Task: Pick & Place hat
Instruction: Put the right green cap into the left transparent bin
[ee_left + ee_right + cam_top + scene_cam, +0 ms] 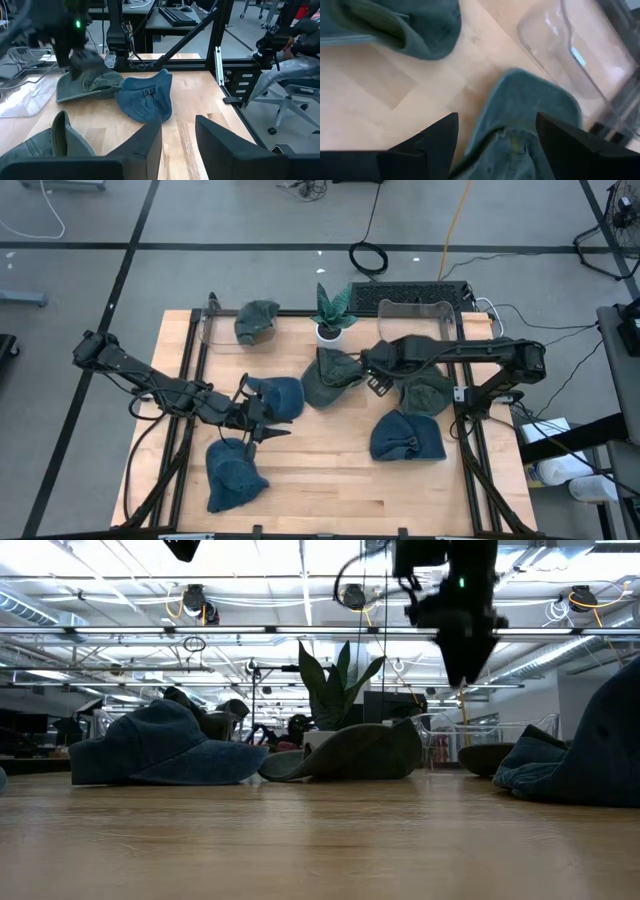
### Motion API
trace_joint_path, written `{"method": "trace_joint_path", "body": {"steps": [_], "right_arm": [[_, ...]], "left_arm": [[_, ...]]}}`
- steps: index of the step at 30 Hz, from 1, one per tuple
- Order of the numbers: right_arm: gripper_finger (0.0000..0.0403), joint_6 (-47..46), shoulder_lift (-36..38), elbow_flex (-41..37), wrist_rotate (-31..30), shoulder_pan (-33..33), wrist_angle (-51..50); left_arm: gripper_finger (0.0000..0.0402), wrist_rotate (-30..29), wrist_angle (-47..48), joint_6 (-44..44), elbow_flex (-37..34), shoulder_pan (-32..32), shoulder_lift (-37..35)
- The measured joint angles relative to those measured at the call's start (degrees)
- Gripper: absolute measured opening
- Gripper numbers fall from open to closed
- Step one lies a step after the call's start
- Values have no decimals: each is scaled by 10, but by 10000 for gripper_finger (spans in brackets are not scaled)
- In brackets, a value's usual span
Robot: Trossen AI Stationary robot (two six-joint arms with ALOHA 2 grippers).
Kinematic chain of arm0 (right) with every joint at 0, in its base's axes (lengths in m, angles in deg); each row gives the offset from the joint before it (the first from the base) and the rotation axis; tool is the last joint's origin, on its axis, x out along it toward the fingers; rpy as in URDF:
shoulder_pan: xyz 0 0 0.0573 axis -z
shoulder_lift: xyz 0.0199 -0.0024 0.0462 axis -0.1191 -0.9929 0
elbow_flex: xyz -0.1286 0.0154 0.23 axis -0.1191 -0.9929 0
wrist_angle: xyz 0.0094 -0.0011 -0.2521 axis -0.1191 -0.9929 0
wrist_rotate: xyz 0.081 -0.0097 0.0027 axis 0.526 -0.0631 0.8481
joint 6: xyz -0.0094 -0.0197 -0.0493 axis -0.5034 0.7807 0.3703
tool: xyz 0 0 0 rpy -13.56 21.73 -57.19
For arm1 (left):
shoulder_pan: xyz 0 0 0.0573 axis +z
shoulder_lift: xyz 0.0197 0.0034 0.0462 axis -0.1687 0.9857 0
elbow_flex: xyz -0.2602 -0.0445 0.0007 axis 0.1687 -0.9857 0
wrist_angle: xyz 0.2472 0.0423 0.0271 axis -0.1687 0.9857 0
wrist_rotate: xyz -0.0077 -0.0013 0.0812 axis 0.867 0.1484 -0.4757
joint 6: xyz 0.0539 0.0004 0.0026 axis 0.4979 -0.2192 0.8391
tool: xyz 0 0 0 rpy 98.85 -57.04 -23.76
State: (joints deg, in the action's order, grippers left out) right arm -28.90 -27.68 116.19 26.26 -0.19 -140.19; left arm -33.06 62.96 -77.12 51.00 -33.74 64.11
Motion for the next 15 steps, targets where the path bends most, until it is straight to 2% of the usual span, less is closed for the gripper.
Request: {"method": "trace_joint_path", "body": {"steps": [8, 15], "right_arm": [[254, -4, 0, -126, -15, 0, 100], [254, 0, 0, -168, -43, 0, 168]], "left_arm": [[147, 0, -2, 1, 0, 0, 0], [148, 0, -2, -1, 0, 1, 0]]}}
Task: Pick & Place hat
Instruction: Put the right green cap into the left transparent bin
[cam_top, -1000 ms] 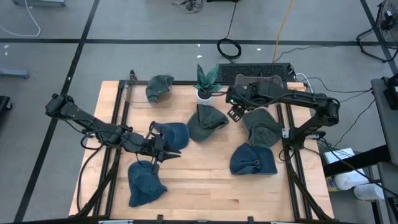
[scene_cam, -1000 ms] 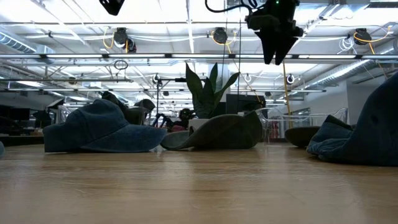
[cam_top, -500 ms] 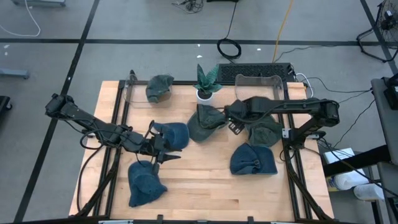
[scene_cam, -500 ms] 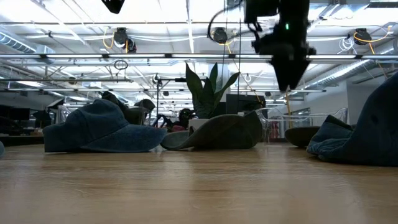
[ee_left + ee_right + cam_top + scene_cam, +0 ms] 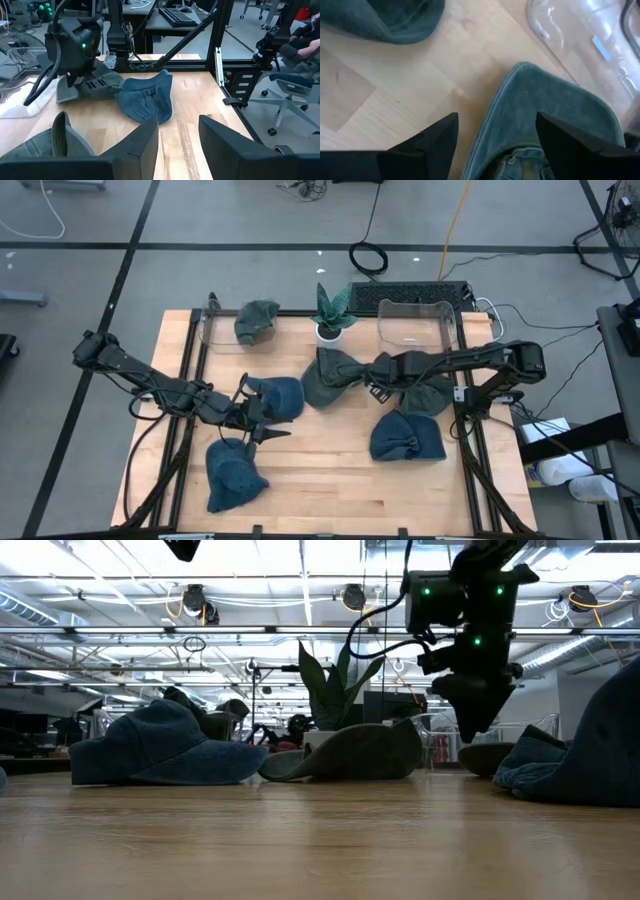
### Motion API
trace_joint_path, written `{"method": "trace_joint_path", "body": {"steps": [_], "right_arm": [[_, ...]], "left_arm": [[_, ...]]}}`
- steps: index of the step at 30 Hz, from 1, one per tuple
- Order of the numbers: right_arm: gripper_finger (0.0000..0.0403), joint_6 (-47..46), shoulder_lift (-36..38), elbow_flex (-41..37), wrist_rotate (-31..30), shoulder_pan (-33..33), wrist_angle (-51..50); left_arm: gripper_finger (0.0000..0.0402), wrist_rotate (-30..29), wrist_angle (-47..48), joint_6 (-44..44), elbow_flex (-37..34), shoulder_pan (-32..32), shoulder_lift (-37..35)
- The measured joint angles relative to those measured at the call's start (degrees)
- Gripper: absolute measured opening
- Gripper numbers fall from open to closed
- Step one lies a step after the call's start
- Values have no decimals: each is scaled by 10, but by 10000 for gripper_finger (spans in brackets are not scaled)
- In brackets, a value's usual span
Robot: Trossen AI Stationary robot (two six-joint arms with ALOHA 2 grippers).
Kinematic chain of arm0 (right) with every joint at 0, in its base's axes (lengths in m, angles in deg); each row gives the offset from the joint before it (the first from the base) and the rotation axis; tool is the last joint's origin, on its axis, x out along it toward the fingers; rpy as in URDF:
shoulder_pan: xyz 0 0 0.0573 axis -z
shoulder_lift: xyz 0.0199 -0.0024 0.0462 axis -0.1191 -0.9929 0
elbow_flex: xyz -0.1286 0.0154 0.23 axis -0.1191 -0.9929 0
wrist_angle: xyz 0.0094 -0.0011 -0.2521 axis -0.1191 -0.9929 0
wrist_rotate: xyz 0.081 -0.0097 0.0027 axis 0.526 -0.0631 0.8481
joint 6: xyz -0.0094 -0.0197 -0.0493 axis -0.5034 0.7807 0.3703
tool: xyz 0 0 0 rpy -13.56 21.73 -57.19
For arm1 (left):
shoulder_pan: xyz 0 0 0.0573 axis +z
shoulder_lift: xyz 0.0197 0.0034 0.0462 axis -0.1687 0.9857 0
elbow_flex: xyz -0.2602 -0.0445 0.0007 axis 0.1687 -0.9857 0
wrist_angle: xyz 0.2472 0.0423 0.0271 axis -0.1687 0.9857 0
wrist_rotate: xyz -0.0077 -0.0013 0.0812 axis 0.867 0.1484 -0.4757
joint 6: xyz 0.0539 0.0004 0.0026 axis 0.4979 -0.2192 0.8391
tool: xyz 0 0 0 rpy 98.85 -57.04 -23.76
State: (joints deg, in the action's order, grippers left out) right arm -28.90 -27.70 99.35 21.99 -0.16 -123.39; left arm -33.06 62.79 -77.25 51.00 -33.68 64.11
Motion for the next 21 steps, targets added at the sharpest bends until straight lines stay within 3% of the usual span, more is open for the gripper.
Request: {"method": "trace_joint_path", "body": {"steps": [16, 21], "right_arm": [[251, -9, 0, -55, 28, -4, 61], [201, -4, 0, -55, 29, -4, 43]], "left_arm": [[149, 0, -5, -3, 0, 0, 0], [148, 0, -11, -3, 0, 0, 0]]}}
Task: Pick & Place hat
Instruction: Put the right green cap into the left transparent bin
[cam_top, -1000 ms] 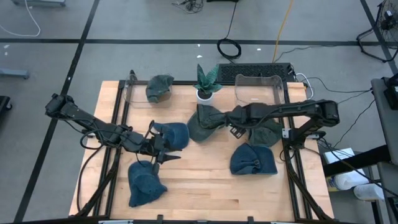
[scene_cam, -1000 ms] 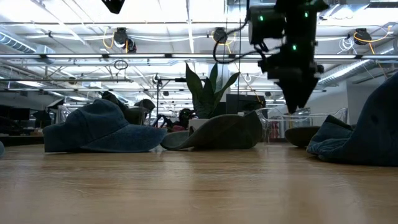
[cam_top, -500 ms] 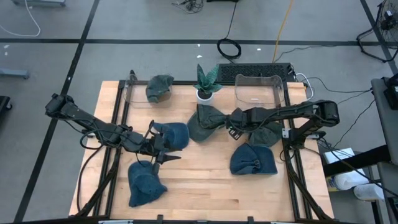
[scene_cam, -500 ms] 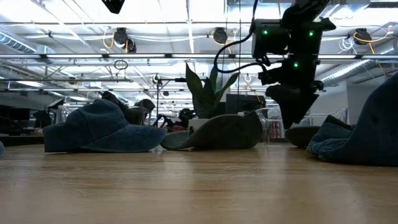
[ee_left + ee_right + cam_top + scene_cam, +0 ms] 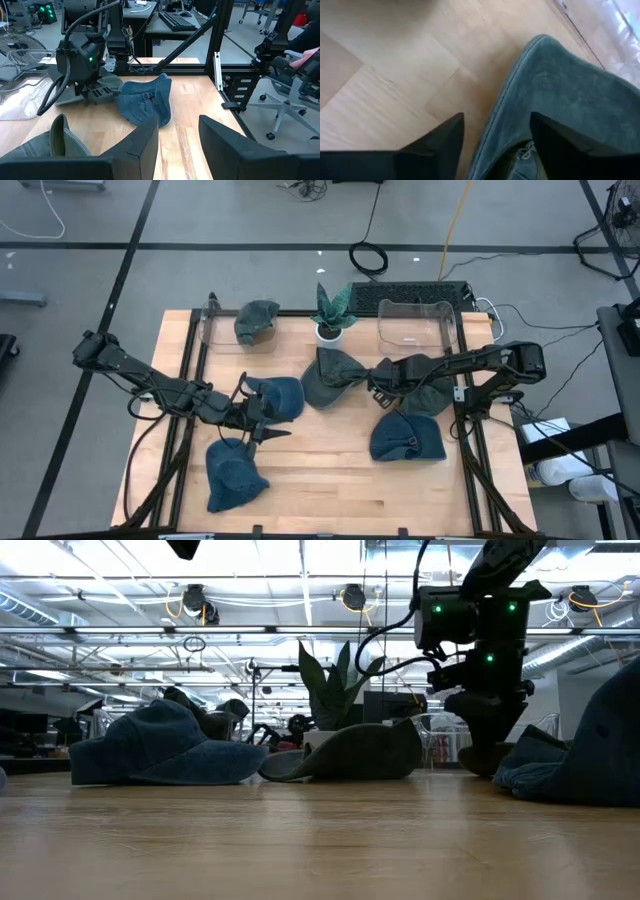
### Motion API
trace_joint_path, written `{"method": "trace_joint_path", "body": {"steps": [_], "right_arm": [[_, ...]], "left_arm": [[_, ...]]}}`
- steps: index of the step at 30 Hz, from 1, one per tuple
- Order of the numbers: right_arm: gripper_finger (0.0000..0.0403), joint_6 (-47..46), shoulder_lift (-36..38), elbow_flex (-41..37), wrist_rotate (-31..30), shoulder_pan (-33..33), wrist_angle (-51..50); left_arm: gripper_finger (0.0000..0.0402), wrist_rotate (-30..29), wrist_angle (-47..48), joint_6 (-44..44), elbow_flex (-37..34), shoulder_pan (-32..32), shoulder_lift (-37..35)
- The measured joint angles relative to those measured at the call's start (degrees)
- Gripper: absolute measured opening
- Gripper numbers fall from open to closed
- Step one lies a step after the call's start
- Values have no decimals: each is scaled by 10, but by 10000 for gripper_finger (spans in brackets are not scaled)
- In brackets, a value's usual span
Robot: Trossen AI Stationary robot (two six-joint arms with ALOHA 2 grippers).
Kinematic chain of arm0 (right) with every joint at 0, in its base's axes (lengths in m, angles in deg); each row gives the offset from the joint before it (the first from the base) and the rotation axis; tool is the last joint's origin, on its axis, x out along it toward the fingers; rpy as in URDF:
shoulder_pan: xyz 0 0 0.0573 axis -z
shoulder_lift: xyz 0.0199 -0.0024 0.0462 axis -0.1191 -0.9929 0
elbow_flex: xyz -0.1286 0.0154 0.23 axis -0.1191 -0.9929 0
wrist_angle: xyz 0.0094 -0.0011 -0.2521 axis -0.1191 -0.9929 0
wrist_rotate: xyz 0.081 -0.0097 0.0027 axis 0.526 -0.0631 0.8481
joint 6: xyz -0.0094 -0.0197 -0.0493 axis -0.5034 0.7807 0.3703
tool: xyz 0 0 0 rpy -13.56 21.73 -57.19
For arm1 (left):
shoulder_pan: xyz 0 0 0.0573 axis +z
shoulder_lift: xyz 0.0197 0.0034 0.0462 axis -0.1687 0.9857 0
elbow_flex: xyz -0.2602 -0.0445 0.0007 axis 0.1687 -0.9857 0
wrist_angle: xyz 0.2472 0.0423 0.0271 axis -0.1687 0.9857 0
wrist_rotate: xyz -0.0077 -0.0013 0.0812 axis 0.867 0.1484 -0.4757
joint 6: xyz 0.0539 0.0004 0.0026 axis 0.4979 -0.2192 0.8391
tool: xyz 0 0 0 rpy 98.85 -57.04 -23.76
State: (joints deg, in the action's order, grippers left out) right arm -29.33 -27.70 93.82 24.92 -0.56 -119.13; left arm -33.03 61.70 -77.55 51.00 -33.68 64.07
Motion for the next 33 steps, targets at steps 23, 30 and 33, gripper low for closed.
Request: {"method": "trace_joint_path", "body": {"steps": [23, 30, 33], "right_arm": [[2, 20, 0, 50, -17, -42, -114], [1, 74, 0, 115, -16, -96, -137], [1, 90, 0, 142, -16, -115, -146]], "left_arm": [[140, 0, -1, 14, 0, 0, 0], [133, 0, -1, 42, 0, 1, -3], [140, 0, 2, 42, 0, 3, -5]]}}
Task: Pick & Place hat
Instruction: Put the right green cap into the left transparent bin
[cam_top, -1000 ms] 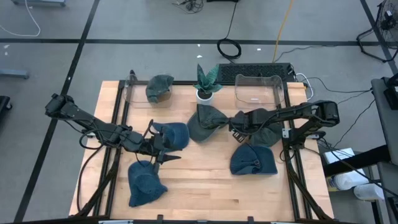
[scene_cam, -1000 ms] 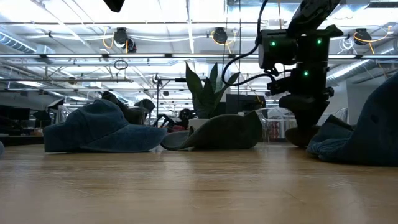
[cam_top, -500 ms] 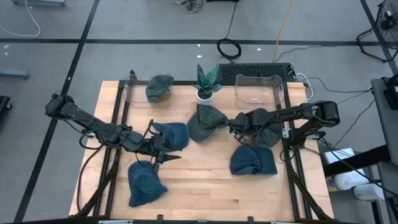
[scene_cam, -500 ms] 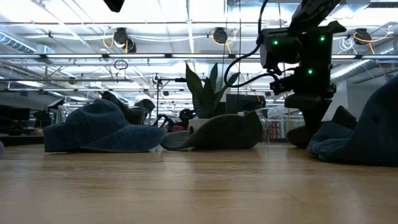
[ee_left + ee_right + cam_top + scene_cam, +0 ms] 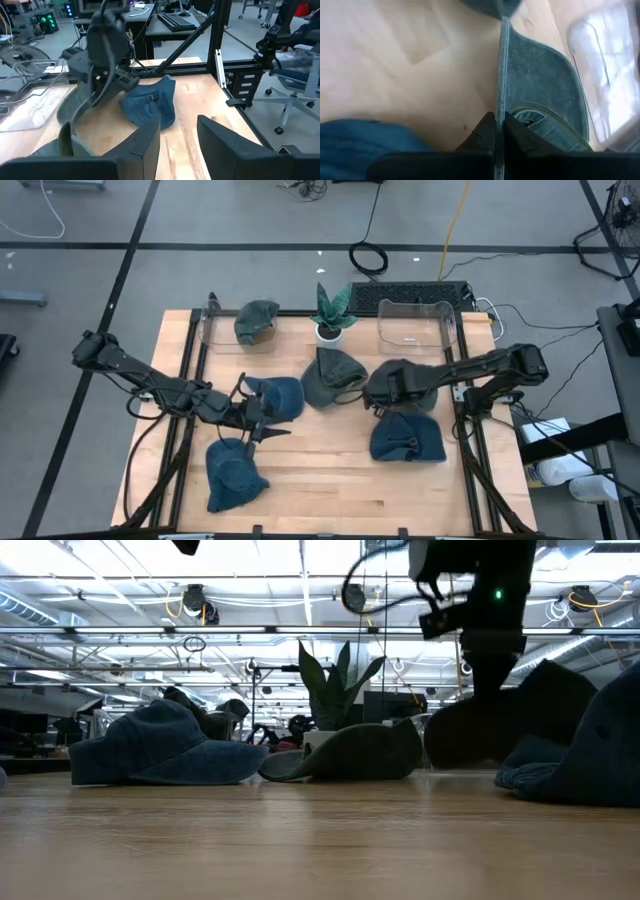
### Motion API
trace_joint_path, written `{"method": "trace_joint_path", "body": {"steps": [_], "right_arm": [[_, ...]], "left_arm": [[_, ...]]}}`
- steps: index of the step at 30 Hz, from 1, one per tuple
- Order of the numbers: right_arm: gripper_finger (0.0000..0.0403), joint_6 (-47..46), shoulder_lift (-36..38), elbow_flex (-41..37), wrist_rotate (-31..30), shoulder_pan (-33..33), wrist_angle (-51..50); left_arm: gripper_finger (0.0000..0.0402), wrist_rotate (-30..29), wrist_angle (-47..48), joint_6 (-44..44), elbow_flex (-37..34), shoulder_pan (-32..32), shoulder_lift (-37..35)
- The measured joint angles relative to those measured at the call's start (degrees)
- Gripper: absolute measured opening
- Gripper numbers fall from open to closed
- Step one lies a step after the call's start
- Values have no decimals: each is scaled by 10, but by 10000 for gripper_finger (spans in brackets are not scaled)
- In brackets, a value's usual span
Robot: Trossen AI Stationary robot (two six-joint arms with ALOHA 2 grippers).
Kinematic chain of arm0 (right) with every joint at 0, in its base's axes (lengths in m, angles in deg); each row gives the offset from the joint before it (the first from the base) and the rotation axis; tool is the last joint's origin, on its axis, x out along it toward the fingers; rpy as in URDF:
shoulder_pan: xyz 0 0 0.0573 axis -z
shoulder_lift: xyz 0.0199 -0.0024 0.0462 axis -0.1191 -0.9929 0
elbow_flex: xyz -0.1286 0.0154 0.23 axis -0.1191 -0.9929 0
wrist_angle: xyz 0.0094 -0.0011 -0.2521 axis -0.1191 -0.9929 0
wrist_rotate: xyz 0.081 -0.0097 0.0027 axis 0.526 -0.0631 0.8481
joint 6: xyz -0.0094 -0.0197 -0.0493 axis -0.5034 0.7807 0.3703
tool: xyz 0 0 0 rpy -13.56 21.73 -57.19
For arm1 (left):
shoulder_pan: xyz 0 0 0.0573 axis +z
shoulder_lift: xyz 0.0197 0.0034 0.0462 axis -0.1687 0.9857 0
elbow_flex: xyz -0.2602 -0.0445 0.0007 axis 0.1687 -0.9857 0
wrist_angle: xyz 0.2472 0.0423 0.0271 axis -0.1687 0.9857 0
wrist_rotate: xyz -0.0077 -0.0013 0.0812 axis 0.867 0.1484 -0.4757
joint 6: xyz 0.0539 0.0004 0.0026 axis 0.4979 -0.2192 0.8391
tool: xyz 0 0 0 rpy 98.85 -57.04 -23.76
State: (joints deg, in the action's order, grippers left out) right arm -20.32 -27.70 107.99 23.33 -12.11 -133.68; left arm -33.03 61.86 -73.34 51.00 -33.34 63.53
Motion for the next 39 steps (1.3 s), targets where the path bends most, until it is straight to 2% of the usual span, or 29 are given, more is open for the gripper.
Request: {"method": "trace_joint_path", "body": {"steps": [6, 11, 16, 19, 25, 34, 39], "right_arm": [[1, 3, 0, 60, 0, -28, -30], [0, 1, 0, 127, 0, -51, -98], [0, -14, 0, 202, -2, -65, -177], [0, -15, 4, 240, -11, -69, -184], [0, 18, 22, 283, -17, -71, -114], [0, 112, 65, 283, -16, -55, 91], [0, 156, 66, 283, -14, -46, 178]], "left_arm": [[161, 0, 20, 6, 0, 8, -20], [174, -1, 40, 3, 0, 18, -47], [176, -2, 52, 4, 0, 22, -70], [172, -11, 54, 13, 0, 22, -79], [158, -16, 57, 39, 0, 22, -86], [152, -16, 58, 104, 0, 22, -86], [163, -31, 54, 142, 0, 22, -86]]}}
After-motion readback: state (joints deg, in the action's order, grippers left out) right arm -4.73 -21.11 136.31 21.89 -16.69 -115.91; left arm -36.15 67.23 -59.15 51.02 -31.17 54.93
